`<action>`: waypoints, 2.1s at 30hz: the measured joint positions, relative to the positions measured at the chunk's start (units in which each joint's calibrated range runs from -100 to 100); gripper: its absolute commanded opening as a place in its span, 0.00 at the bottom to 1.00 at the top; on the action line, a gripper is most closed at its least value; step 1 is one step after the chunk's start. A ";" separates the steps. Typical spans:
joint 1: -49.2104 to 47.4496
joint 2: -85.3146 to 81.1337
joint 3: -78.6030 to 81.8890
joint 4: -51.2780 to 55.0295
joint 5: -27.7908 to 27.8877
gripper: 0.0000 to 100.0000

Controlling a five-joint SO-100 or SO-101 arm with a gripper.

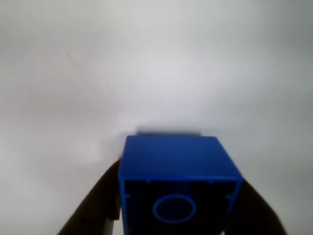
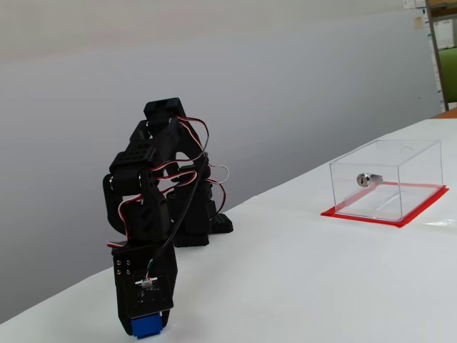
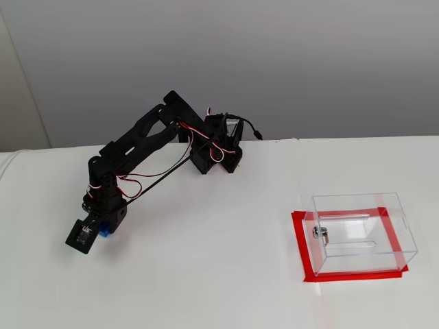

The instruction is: Pick the blue lego brick and place it into the transparent box

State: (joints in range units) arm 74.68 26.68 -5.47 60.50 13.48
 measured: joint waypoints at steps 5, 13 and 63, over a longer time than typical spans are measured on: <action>-1.07 -0.25 0.00 0.00 0.00 0.18; -2.46 -0.51 0.00 0.00 0.00 0.10; -83.65 -50.99 3.35 -6.68 -0.20 0.08</action>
State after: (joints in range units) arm -8.97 -24.31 -2.12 53.81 13.29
